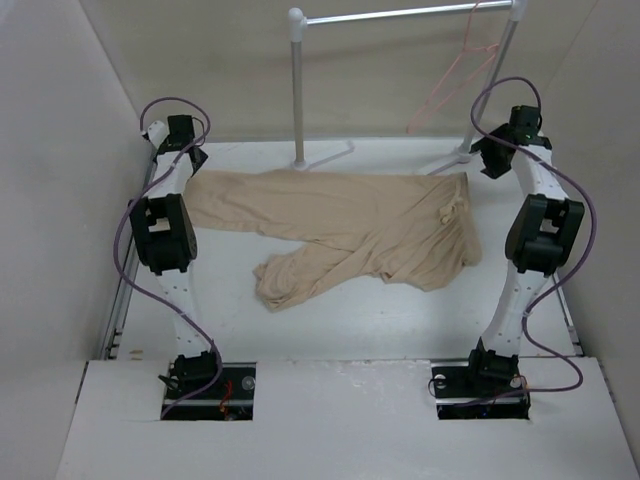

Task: Place the trousers on the hanger
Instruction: Flatten out the trousers at the center of the board.

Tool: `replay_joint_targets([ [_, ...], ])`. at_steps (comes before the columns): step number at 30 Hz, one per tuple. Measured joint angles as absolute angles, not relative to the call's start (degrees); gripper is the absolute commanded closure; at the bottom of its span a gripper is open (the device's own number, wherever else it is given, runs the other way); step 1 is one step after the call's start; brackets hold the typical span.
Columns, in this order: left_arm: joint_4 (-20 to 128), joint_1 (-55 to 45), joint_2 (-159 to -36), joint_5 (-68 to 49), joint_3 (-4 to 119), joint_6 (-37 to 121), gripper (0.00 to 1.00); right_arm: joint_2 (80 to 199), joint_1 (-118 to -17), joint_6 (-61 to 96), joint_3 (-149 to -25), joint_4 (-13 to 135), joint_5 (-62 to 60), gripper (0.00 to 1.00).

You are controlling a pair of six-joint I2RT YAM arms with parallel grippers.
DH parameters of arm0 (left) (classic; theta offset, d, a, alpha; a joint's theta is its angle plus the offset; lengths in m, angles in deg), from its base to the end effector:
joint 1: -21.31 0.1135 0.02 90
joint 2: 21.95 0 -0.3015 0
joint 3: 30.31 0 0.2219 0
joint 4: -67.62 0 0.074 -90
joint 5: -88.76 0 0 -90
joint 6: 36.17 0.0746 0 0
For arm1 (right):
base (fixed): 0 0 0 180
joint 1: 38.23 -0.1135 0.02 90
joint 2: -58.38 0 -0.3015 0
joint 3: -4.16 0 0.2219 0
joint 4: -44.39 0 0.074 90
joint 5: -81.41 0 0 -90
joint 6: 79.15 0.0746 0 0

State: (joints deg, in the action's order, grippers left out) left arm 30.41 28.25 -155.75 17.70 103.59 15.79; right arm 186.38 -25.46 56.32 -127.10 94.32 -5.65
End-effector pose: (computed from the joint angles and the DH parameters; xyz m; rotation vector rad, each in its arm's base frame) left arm 0.5588 0.0924 0.2443 -0.9970 1.9372 0.0594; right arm 0.5168 -0.1132 0.2557 1.1511 2.1169 0.3288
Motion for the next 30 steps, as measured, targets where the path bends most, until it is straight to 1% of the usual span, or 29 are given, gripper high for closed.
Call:
replay_joint_targets([
  [2,31.53,28.84,-147.75,17.09,92.11,15.44,0.56,182.45,-25.87,56.14,-122.9,93.92,-6.04,0.32],
  [4,32.12,28.9,-135.84,16.96,77.27,14.91,0.63,175.1,-26.84,56.04,-114.62,92.79,-6.83,0.42],
  [5,32.49,28.4,-129.15,17.13,69.93,14.23,0.66,169.84,-27.73,56.1,-108.96,91.67,-7.22,0.57],
  [6,32.34,27.02,-122.92,17.37,63.72,13.78,0.66,165.59,-28.69,56.1,-104.87,91.32,-7.5,0.73],
  [7,32.55,25.3,-117.55,17.66,58.65,13.38,0.63,161.55,-29.72,56.58,-101.13,90.67,-7.79,0.83],
  [8,32.49,21.95,-111.38,17.61,53.23,12.79,0.61,157.33,-31.12,56.8,-97.37,89.51,-7.83,0.89],
  [9,32.8,18.21,-106.55,17.37,49.05,12.33,0.57,153.01,-32.8,56.95,-93.61,88.35,-8.01,0.91],
  [10,32.66,13.01,-101.53,16.43,44.75,11.85,0.53,149.44,-34.38,57.24,-90.49,87.78,-8.12,0.91],
  [12,32.62,6.17,-97.24,14.16,40.27,11.28,0.49,143.91,-37.57,57.26,-85.11,86.08,-8.2,0.89],
  [13,32.42,3.55,-96.04,12.45,38.08,11.15,0.48,141.22,-39.36,57.19,-82.12,85.71,-8.18,0.85],
  [16,31.31,-0.01,-95.84,8.91,33.25,10.72,0.45,133.99,-43.43,56.89,-72.59,84.46,-8.18,0.73],
  [17,30.74,-0.69,-96.02,8.24,32.14,10.65,0.45,131.5,-44.39,56.84,-69.2,85.07,-8.16,0.7],
  [20,30.43,-2.75,-96.39,6.55,29.73,10.43,0.45,124.46,-47.01,56.71,-60.41,85.97,-8.23,0.66],
  [21,30.72,-3.18,-96.74,6.14,29.49,10.41,0.46,123.06,-47.6,56.73,-58.9,86.62,-8.25,0.65],
  [23,32.12,-3.88,-97.9,5.13,29.43,10.32,0.56,119.41,-49.96,57.06,-54.88,87.04,-8.47,0.65],
  [25,33.71,-4.19,-99.3,4.52,29.45,10.3,0.7,116.94,-52.08,57.63,-51.91,87.48,-8.64,0.63],
  [27,34.28,-4.6,-100.17,4.41,29.43,9.93,0.88,115.67,-53.74,58.26,-49.92,87.74,-8.84,0.59],
  [29,34.24,-4.63,-100.13,4.89,29.29,9.82,0.98,115.48,-54.68,58.94,-48.63,87.94,-9.58,0.54],
  [30,34.04,-4.63,-99.8,5.31,29.12,9.62,1.0,115.78,-54.83,59.23,-48.3,87.91,-10.06,0.5],
])
